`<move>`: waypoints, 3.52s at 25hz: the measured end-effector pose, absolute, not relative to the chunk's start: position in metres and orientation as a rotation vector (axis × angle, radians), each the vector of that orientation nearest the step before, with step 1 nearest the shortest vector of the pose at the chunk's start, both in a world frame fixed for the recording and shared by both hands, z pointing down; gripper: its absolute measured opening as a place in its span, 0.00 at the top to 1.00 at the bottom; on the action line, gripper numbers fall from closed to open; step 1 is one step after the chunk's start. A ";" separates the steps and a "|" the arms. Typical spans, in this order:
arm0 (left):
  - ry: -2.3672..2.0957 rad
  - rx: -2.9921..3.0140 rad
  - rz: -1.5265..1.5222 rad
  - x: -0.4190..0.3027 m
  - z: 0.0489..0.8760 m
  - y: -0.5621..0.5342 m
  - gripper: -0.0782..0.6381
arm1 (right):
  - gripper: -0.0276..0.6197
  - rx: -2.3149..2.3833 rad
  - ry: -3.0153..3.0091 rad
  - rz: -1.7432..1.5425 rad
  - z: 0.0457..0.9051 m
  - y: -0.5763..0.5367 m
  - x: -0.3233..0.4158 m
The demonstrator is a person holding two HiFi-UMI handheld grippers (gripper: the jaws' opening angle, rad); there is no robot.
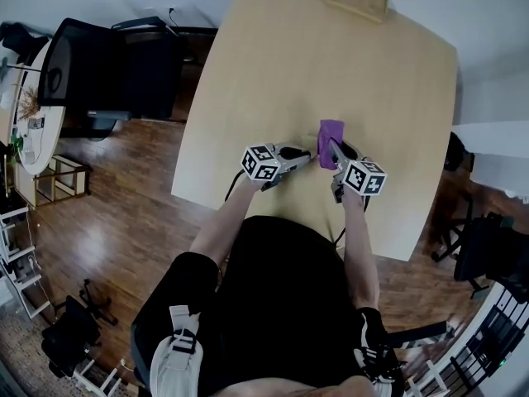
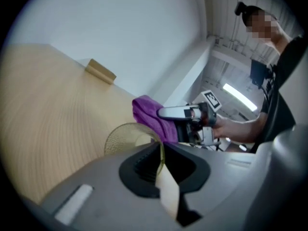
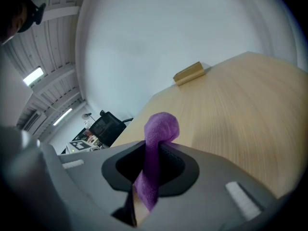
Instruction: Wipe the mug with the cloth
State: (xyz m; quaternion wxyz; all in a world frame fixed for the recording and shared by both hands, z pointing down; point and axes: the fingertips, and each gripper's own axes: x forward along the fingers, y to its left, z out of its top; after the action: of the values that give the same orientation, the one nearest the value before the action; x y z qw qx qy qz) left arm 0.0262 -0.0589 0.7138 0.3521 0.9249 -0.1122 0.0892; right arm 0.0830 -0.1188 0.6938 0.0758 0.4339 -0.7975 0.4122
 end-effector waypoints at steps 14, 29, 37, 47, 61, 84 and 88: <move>-0.266 2.724 0.059 0.033 0.614 -0.038 0.84 | 0.86 1.172 -2.434 0.942 0.601 -0.105 0.045; -0.201 3.003 0.185 0.033 0.598 -0.012 0.83 | 0.86 1.033 -2.488 0.915 0.553 -0.087 0.022; -0.227 2.430 -0.182 0.007 0.581 -0.037 0.84 | 0.86 1.421 -2.374 0.885 0.564 -0.095 0.122; -0.176 2.415 -0.223 0.020 0.550 -0.037 0.84 | 0.86 1.049 -2.540 0.672 0.537 -0.066 0.016; -0.245 2.254 -0.191 0.015 0.572 -0.056 0.83 | 0.86 1.049 -2.626 0.678 0.509 -0.067 0.023; -0.116 1.656 -0.220 0.027 0.674 -0.039 0.83 | 0.86 1.129 -2.372 0.836 0.620 -0.058 0.083; -0.074 1.590 -0.177 0.043 0.704 -0.033 0.83 | 0.86 1.034 -2.292 0.935 0.677 -0.048 0.064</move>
State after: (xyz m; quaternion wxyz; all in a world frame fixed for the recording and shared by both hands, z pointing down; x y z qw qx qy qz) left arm 0.0426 -0.0329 0.7044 0.6961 0.7128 -0.0330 -0.0795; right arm 0.0639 -0.0479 0.6770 0.2272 0.3754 -0.8320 0.3394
